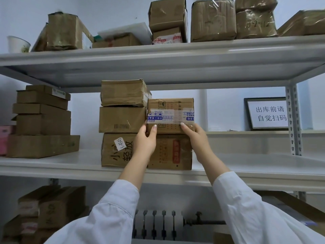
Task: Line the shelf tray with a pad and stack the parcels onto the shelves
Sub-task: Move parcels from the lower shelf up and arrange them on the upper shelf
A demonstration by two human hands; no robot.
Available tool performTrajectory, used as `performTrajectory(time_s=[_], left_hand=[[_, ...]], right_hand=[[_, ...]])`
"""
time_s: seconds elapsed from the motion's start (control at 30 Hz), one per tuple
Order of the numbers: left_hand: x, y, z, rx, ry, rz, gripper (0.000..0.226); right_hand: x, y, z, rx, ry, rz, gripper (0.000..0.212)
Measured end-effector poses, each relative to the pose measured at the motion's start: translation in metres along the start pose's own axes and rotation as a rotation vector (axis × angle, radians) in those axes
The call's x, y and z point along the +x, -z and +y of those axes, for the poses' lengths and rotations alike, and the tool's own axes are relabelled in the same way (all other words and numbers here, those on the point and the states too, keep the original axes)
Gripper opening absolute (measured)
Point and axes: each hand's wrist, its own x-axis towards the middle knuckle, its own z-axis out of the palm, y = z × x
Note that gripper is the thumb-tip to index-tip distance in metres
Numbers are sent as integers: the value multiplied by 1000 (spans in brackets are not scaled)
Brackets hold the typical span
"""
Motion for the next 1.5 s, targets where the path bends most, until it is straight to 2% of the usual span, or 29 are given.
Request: performTrajectory(time_s=[0.23,0.5,0.73,1.03,1.1,1.17,1.23,1.3,1.5], left_hand=[[3,-3,-3,15,107,58,44],[-4,-1,-1,-86,118,45,38],[-7,-4,-6,-122,125,21,47],[-7,-6,-6,-148,132,19,49],[-9,-6,-5,-164,136,22,49],[-13,-6,-5,-195,135,39,49],[-19,-8,-6,-246,121,93,46],[-29,-12,-8,-330,98,162,40],[-52,-27,-6,-577,159,313,18]], right_hand=[[-2,-8,5,-102,36,92,28],[-2,-12,1,-252,41,102,37],[4,-14,5,-285,18,102,33],[10,-14,6,-327,-23,112,31],[8,-15,6,-311,-34,108,40],[4,-16,8,-251,-81,113,69],[-2,-15,10,-175,-119,157,84],[-10,-13,12,-147,-115,218,78],[-40,2,18,-145,-129,326,41]])
